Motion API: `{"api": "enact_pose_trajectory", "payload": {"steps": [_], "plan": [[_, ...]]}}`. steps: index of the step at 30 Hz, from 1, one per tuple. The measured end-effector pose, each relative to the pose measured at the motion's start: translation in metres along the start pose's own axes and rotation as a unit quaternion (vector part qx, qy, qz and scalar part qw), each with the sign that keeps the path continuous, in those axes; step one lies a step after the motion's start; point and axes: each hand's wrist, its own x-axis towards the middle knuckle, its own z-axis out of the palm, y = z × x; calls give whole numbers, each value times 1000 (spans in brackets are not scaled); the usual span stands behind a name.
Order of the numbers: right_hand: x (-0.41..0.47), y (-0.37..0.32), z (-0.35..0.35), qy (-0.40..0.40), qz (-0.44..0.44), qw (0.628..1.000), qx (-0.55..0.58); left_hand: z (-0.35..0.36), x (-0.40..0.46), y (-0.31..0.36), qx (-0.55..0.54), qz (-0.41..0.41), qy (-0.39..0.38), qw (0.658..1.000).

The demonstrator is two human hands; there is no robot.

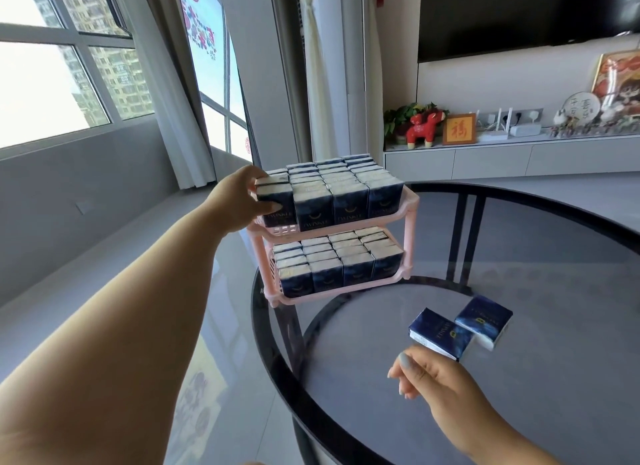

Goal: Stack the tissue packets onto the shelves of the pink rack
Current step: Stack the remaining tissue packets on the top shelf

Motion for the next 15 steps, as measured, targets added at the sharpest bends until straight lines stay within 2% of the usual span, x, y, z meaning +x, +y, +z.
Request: {"api": "enact_pose_trajectory", "payload": {"steps": [9,15], "plan": [[-2,-4,-1,0,10,1000,4,10,-1,-4,82,15,48,995],[-2,-3,-1,1,11,1000,8,10,-1,0,106,9,39,994]]}}
